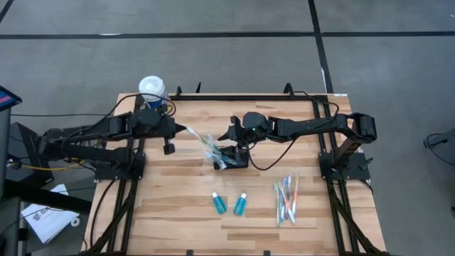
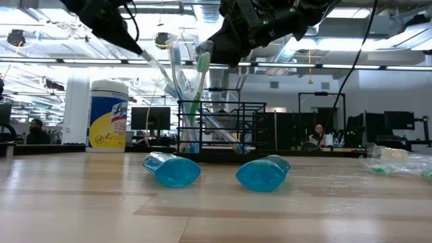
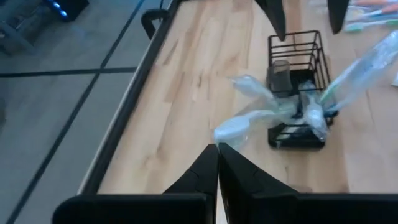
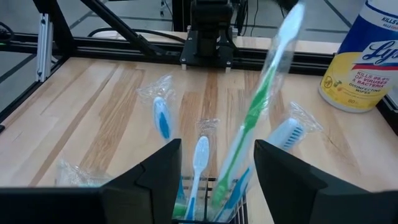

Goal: Pick & Place toothbrushing station
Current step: Adjust toothbrushes inside the mesh

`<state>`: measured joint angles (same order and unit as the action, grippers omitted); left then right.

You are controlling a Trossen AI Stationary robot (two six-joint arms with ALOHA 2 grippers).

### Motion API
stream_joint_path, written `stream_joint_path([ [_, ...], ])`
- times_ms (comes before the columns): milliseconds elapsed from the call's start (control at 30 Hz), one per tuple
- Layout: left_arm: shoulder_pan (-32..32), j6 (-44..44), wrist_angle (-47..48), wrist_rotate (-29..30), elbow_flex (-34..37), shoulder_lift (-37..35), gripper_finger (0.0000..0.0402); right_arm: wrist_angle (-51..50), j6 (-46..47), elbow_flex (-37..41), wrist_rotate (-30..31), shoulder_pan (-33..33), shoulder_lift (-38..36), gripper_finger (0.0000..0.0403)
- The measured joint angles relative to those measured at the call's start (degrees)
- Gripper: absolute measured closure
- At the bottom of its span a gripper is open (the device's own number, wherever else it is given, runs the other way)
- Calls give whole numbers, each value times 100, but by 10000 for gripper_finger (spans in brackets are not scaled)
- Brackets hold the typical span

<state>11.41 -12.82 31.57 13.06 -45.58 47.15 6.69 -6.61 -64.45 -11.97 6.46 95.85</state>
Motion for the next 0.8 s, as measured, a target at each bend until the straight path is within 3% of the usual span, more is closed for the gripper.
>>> stream_joint_path([
  [233, 172, -178, -41, -540, -299, 298, 401, 20, -1, 0, 0, 0, 0, 211],
  [567, 169, -408, -248, -572, -300, 1074, 401, 42, -69, -6, -9, 0, 0, 213],
  [800, 169, -400, -603, -645, -357, 1185, 390, 141, -77, -9, -15, 0, 0, 210],
])
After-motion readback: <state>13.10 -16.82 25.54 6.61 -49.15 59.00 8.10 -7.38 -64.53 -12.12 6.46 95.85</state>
